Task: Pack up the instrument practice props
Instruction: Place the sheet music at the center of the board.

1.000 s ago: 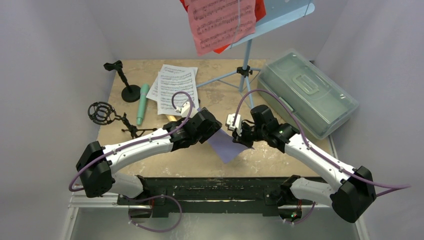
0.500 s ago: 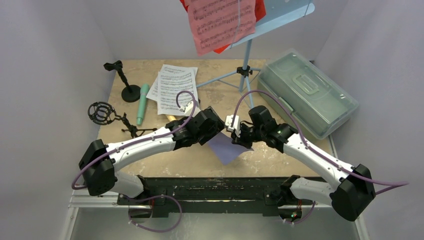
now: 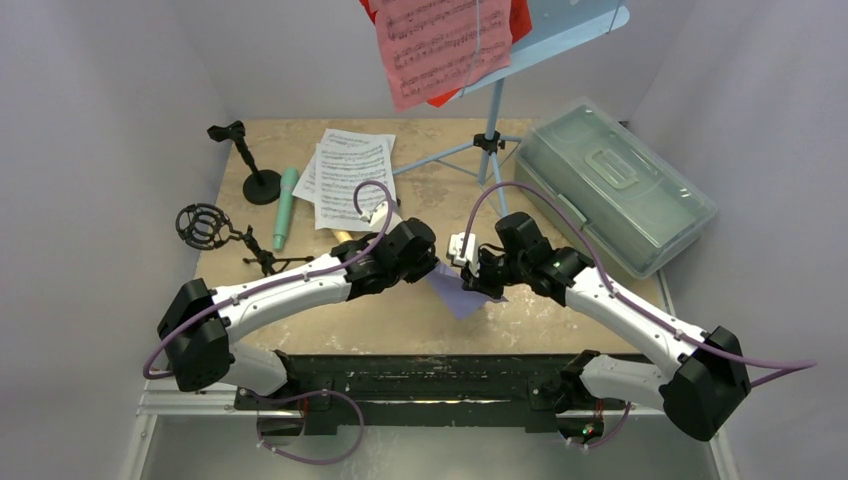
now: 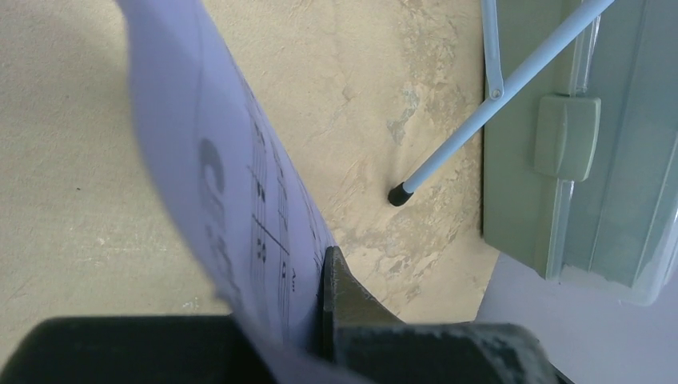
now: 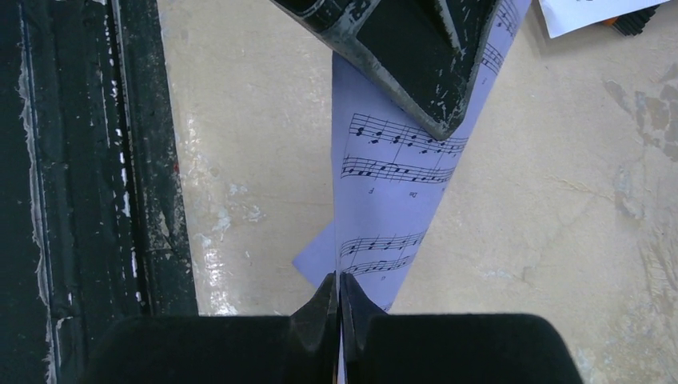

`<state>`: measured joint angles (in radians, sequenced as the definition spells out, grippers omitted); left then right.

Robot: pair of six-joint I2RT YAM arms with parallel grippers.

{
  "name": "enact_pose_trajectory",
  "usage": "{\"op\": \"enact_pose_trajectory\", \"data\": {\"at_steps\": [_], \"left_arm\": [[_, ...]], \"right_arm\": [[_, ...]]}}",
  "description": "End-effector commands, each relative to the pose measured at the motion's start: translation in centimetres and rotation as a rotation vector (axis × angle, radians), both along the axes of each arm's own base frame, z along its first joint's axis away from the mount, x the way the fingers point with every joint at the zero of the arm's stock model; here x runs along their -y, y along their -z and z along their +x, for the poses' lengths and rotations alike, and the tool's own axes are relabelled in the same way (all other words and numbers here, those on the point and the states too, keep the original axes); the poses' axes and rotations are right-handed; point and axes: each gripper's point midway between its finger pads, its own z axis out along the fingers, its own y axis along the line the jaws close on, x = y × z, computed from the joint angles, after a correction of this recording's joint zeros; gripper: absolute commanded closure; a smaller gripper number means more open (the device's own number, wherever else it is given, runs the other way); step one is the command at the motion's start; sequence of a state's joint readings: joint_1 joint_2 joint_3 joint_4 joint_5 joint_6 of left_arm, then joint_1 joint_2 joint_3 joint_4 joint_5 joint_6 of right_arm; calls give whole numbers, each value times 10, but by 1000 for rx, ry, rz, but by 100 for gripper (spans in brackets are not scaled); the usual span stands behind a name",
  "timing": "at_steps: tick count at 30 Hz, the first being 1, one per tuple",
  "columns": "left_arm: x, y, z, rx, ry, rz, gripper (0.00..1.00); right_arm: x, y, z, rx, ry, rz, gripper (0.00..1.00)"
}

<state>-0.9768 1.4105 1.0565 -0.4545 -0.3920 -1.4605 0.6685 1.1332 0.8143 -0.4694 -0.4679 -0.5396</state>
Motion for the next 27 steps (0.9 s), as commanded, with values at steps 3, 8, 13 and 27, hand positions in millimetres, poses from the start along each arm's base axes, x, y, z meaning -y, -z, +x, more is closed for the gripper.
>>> {"op": "enact_pose_trajectory", "data": {"at_steps": [3, 8, 13, 27], "left_arm": [[2, -16, 4, 73, 43, -6, 100], [-6, -24, 6, 142, 58, 11, 100], [-17, -37, 10, 267, 113, 71, 100], [-72, -52, 33, 483, 381, 372, 100]], "right_arm": [[-5, -7, -14, -18, -87, 26, 82], [-5, -10, -19, -23, -106, 30, 53], [0, -20, -26, -7, -145, 40, 29], [24, -46, -31, 28, -187, 116, 1]]}}
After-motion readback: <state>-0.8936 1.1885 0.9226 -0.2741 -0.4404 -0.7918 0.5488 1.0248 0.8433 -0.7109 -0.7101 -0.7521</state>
